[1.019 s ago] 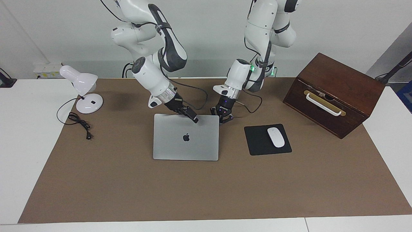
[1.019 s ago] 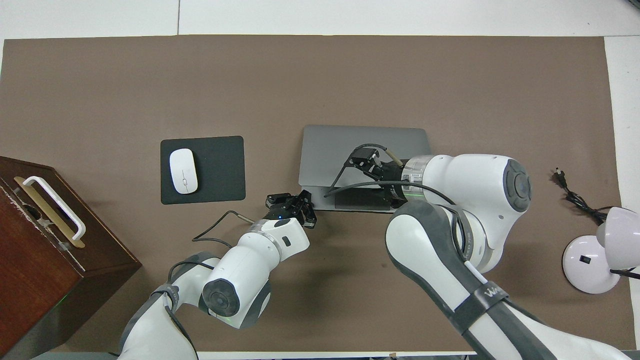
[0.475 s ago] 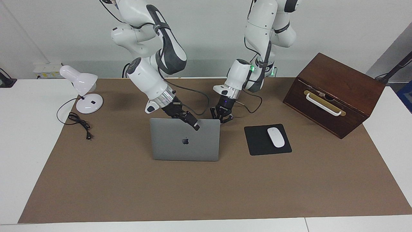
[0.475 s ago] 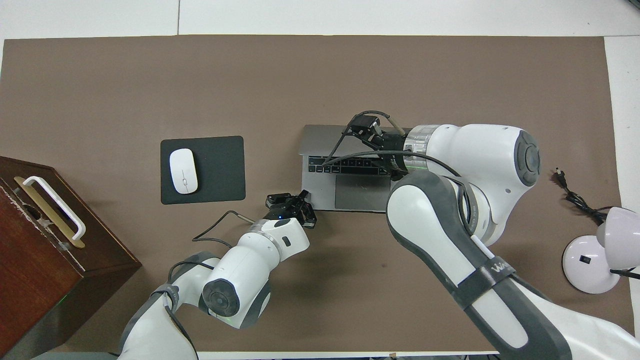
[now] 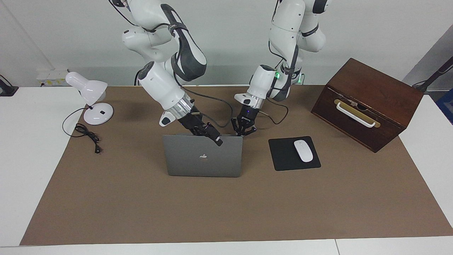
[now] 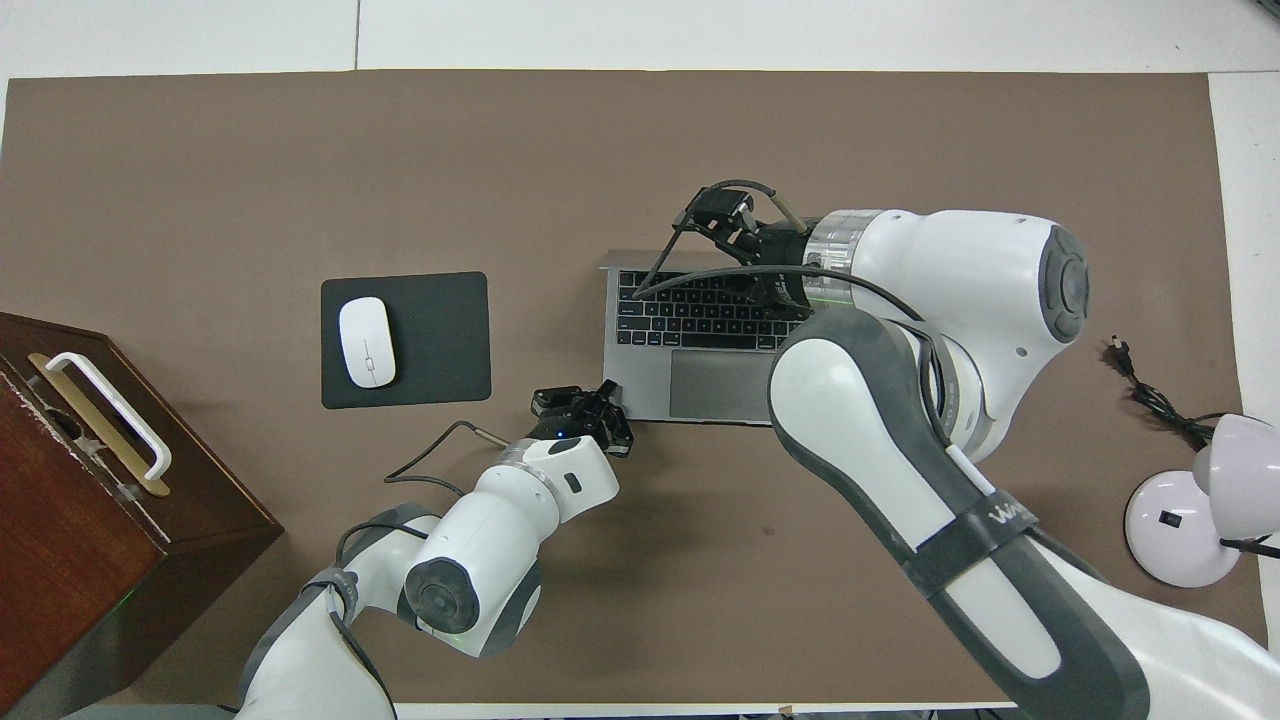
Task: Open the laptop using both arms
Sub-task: 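Lift the laptop lid upward and away with the right gripper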
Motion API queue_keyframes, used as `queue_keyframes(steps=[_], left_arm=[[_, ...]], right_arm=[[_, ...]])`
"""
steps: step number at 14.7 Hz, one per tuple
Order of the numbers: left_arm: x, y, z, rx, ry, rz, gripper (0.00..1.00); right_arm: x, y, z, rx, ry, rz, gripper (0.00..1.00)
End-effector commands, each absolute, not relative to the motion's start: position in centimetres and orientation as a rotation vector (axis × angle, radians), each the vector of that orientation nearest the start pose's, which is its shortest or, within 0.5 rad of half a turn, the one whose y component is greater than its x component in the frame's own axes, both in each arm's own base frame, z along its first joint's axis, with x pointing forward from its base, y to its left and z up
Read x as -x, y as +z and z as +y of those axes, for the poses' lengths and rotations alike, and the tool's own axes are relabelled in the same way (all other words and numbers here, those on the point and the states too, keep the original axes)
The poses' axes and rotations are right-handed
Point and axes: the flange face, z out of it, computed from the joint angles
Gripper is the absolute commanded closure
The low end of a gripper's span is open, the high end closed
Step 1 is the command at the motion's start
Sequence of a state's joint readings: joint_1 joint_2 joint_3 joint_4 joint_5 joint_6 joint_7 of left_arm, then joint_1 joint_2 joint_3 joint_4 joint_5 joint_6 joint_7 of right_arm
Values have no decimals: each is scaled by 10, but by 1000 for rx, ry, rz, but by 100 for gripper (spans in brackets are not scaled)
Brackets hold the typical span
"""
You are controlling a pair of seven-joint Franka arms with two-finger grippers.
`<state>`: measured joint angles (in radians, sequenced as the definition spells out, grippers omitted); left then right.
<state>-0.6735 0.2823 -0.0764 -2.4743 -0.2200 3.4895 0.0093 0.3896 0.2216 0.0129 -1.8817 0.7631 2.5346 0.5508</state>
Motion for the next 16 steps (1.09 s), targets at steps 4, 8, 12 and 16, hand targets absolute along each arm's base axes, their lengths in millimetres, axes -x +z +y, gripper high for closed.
queue_keyframes(steps=[4, 8, 12, 16], left_arm=[[-402, 249, -337, 3111, -1100, 828, 100], [-403, 249, -336, 3110, -1100, 827, 100], [-403, 249, -336, 3112, -1100, 825, 100], [-402, 248, -336, 3112, -1097, 825, 100]], right_arm=[[-628, 453, 239, 2428, -225, 649, 0], [-638, 451, 217, 2479, -290, 521, 0], [-649, 464, 214, 2464, -327, 512, 0], [-663, 463, 208, 2463, -358, 488, 0]])
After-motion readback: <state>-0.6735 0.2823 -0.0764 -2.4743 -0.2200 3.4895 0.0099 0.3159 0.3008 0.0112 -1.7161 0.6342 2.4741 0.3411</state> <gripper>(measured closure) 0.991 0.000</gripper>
